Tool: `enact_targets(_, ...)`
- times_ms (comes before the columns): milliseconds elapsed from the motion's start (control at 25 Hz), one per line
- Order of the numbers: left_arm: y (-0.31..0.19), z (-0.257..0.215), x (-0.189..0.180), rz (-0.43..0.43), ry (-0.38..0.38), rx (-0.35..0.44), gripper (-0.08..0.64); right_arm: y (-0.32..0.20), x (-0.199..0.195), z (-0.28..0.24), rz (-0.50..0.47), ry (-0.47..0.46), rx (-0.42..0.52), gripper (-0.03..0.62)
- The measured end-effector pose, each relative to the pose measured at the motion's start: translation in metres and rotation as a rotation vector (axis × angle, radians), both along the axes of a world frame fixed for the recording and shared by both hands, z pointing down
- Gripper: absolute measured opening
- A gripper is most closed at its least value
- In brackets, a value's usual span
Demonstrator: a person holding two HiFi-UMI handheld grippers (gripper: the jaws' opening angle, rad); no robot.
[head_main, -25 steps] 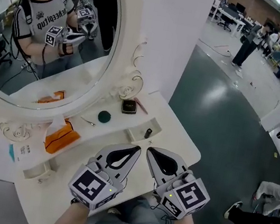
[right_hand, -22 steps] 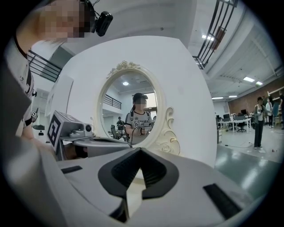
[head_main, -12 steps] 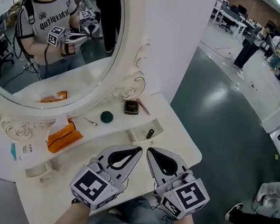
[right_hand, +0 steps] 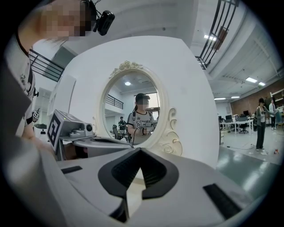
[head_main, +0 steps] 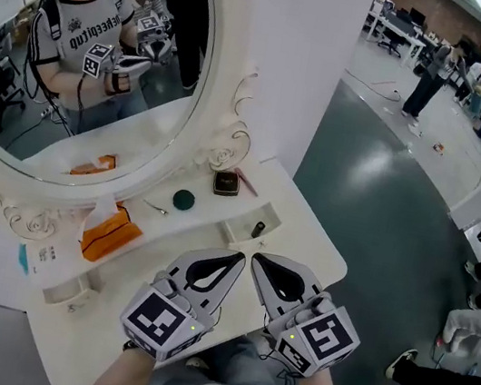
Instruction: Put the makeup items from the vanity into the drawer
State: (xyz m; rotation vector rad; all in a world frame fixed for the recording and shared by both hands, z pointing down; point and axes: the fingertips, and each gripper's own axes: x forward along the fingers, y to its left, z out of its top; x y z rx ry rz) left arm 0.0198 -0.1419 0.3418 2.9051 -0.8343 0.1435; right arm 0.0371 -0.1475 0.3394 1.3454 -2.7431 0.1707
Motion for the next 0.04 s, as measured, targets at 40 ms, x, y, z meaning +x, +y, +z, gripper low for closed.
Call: enact_targets(40,0.0006,-0.0001,0.0001,0.000,0.000,0.000,0.026,0.0005,0.0000,-0.0002,0.000,0.000,0.000,0.009)
